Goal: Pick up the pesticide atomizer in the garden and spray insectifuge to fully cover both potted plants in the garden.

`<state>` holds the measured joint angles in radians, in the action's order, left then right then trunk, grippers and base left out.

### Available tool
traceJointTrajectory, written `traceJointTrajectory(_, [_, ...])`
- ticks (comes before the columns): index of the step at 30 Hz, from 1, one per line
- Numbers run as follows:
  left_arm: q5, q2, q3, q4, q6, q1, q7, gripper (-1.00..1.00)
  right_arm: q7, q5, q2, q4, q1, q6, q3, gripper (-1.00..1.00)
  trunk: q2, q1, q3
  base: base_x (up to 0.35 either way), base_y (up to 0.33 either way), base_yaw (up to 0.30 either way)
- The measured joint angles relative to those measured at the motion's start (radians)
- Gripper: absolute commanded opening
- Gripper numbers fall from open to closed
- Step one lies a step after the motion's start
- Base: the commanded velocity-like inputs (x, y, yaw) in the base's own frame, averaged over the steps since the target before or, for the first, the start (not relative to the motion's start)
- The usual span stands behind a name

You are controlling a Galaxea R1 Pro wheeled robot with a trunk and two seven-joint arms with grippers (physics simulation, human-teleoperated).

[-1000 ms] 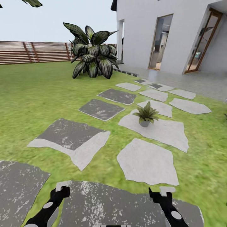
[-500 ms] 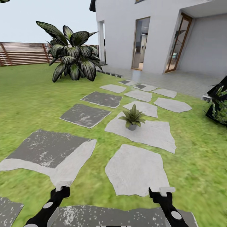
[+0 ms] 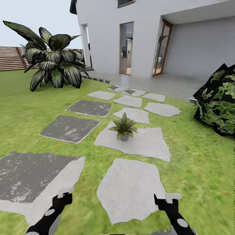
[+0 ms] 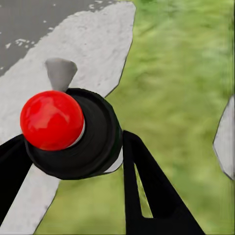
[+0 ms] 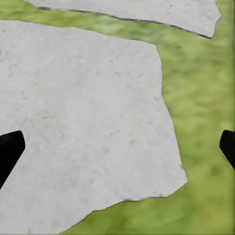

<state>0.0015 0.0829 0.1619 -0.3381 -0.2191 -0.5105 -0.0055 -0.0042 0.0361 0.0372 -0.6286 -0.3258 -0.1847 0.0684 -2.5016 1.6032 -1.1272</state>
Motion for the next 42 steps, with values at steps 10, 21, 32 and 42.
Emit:
traceJointTrajectory(10, [0.000,0.000,0.000,0.000,0.000,0.000,0.000,-1.00,0.001,0.000,0.000,0.001,0.000,0.000,-0.003,1.00,0.000,0.000,0.001,0.316,0.186,-0.273])
traceJointTrajectory(21, [-0.001,0.000,0.000,0.000,0.000,0.000,0.000,-1.00,0.001,0.000,0.000,0.001,0.000,-0.001,-0.003,1.00,0.000,0.000,0.001,0.297,0.199,-0.015])
traceJointTrajectory(32, [-0.003,0.000,0.000,0.000,0.000,0.000,0.000,-1.00,0.006,0.001,0.000,0.002,0.000,-0.002,-0.004,1.00,0.000,0.000,0.001,0.335,0.023,0.000])
traceJointTrajectory(42, [-0.003,0.001,-0.001,0.000,0.000,0.000,0.000,-1.00,0.004,0.001,0.000,0.002,0.000,-0.003,-0.004,1.00,0.000,0.000,0.001,0.339,0.000,0.000])
